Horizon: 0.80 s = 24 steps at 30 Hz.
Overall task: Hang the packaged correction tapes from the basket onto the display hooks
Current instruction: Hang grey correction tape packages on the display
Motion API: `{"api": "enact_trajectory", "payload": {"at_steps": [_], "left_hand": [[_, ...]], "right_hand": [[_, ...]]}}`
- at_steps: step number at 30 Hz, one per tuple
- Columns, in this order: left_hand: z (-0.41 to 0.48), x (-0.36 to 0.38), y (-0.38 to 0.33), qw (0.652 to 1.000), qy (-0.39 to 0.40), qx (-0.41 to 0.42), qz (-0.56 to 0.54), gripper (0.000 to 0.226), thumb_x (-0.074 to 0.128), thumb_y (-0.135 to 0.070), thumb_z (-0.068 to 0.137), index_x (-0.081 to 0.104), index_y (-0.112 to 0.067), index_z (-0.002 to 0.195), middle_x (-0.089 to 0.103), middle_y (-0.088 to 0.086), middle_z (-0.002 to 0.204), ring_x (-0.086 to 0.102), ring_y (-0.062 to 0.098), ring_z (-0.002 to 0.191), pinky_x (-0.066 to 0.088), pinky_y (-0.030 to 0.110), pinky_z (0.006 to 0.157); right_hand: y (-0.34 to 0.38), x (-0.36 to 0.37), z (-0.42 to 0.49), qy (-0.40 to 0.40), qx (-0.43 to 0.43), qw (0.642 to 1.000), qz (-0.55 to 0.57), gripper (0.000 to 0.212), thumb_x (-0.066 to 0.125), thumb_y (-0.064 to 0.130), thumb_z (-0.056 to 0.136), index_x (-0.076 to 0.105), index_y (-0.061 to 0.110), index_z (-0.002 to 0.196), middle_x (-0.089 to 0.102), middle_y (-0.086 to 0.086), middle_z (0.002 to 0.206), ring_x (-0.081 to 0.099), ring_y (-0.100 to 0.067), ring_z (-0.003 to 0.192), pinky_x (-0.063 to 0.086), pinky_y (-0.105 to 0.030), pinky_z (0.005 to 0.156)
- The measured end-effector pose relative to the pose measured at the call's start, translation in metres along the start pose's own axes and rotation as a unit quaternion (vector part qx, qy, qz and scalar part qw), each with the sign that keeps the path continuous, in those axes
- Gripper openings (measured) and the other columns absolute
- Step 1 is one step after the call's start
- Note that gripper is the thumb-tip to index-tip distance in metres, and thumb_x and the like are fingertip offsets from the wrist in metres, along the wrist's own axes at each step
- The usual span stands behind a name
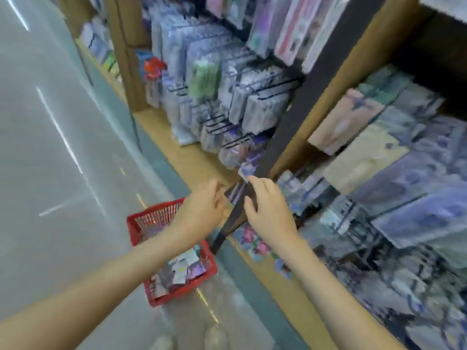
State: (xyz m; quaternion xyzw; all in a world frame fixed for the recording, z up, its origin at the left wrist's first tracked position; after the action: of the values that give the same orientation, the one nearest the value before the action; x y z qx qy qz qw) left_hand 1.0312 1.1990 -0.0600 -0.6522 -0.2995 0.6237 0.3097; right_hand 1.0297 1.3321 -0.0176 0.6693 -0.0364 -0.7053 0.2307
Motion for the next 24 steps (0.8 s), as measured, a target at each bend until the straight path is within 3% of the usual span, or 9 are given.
{"api": "enact_trajectory", "payload": {"at_steps": [5,10,15,18,20,22,24], "left_hand": [[-0.03,0.124,0.261,0.965,0.085,-0.237,0.074,0.037,0.047,-0.01,0.093,0.047,-0.009,0.13,0.054,0.02,0.122,0.055,0.038,0.11,0.042,0.041,0.084],[-0.064,0.259,0.454,0.942,0.083,-0.314,0.083,0.059,0.057,-0.008,0.082,0.04,-0.017,0.138,0.048,0.018,0.126,0.053,0.04,0.109,0.047,0.046,0.082],[-0.038,0.344,0.568,0.939,0.06,-0.287,0.18,0.051,0.054,-0.003,0.081,0.048,-0.006,0.132,0.047,0.025,0.129,0.053,0.044,0.105,0.048,0.044,0.076],[-0.028,0.385,0.635,0.917,0.091,-0.301,0.247,0.065,0.075,-0.023,0.065,0.059,-0.006,0.126,0.056,0.027,0.126,0.058,0.045,0.109,0.051,0.052,0.086],[-0.027,0.395,0.66,0.899,0.105,-0.313,0.288,0.085,0.084,-0.039,0.048,0.062,-0.012,0.125,0.059,0.024,0.126,0.06,0.04,0.11,0.049,0.055,0.089],[-0.029,0.404,0.671,0.897,0.107,-0.304,0.302,0.1,0.081,-0.052,0.044,0.057,-0.014,0.132,0.053,0.024,0.134,0.056,0.04,0.118,0.047,0.056,0.09],[-0.034,0.409,0.677,0.896,0.102,-0.305,0.306,0.1,0.065,-0.066,0.058,0.045,-0.015,0.142,0.041,0.023,0.145,0.044,0.044,0.129,0.042,0.055,0.097]], "right_hand": [[-0.06,0.282,-0.023,0.179,0.043,0.982,0.043,0.045,0.055,0.006,0.086,0.051,0.001,0.131,0.055,-0.021,0.119,0.051,-0.041,0.113,0.042,-0.046,0.097],[-0.144,0.524,-0.067,0.264,0.093,0.957,0.078,0.051,0.057,0.0,0.079,0.053,-0.002,0.13,0.059,-0.024,0.118,0.056,-0.042,0.109,0.04,-0.039,0.095],[-0.21,0.683,-0.062,0.31,0.126,0.938,0.09,0.058,0.057,0.009,0.087,0.039,0.001,0.142,0.048,-0.021,0.133,0.041,-0.035,0.127,0.028,-0.035,0.105],[-0.223,0.75,-0.039,0.314,0.111,0.937,0.109,0.071,0.059,0.021,0.086,0.029,0.006,0.148,0.045,-0.018,0.138,0.038,-0.036,0.129,0.031,-0.041,0.107],[-0.218,0.789,-0.028,0.345,0.061,0.933,0.077,0.088,0.066,0.027,0.085,0.013,0.009,0.153,0.031,-0.016,0.152,0.026,-0.031,0.14,0.02,-0.037,0.114],[-0.206,0.821,-0.028,0.393,0.005,0.919,0.038,0.097,0.065,0.041,0.086,0.0,0.017,0.153,0.014,-0.011,0.159,0.011,-0.025,0.147,0.01,-0.036,0.117],[-0.2,0.843,-0.04,0.448,-0.028,0.894,-0.02,0.092,0.054,0.056,0.088,-0.003,0.027,0.153,-0.003,-0.008,0.161,-0.003,-0.025,0.148,0.002,-0.043,0.117]]}}
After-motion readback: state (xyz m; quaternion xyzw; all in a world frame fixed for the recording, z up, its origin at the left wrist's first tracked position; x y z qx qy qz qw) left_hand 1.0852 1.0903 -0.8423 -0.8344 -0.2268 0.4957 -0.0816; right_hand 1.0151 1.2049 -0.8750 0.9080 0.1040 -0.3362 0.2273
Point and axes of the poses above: each hand's wrist, its own z-axis towards the middle knuckle, its own x-axis out of the palm, y = z × x, the point moved 10 cm from there along z, towards the middle knuckle
